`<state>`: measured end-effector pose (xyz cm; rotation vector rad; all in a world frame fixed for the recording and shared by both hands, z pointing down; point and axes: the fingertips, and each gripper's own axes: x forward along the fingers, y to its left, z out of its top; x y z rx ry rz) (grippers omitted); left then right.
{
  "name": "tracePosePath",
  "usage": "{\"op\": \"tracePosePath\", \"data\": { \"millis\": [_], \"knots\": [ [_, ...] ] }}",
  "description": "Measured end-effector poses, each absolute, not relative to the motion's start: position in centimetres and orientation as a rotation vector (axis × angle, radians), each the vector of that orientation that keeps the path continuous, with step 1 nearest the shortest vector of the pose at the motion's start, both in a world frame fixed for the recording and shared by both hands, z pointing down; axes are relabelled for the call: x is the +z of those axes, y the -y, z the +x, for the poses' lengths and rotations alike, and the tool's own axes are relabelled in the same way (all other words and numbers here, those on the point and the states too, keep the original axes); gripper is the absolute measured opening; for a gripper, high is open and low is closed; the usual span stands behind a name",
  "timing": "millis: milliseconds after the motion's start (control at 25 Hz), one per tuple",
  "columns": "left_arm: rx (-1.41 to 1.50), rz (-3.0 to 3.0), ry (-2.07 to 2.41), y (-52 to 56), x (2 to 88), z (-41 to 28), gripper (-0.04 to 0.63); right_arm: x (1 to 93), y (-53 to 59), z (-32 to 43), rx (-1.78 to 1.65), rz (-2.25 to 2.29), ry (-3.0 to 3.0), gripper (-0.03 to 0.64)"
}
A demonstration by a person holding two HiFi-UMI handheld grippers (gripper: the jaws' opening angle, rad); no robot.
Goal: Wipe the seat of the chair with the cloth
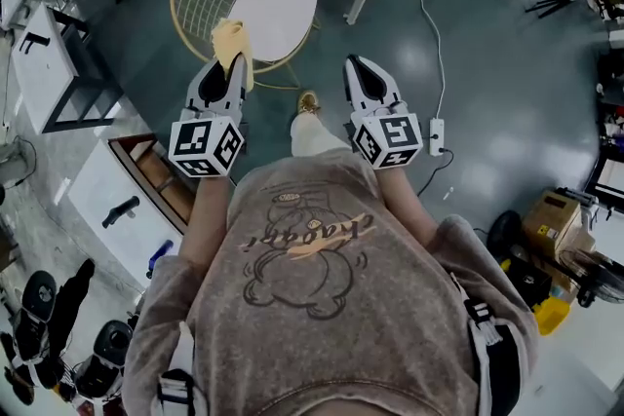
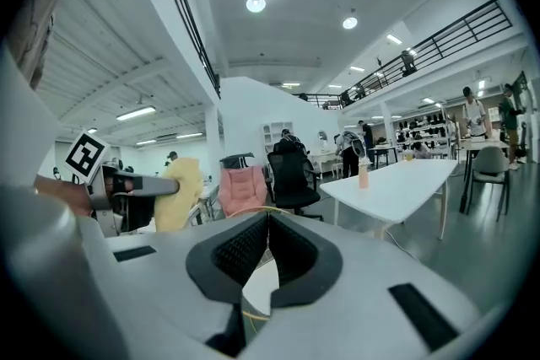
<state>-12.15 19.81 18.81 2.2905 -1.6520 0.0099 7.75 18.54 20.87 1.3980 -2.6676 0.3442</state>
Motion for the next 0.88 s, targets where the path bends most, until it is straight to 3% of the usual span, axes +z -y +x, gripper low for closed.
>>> {"op": "tracePosePath", "data": {
  "millis": [520, 880],
  "knots": [
    [0.010, 2.214, 1.749, -5.9, 17.9, -10.6, 0.078, 20.3, -3.2, 8.3, 0.328, 1.235, 2.722, 0.028],
    [0.023, 2.164, 1.795, -2.5, 18.6, -11.5, 0.078, 21.6, 1.6, 8.4, 0.371, 1.204, 2.718, 0.028]
  ]
}}
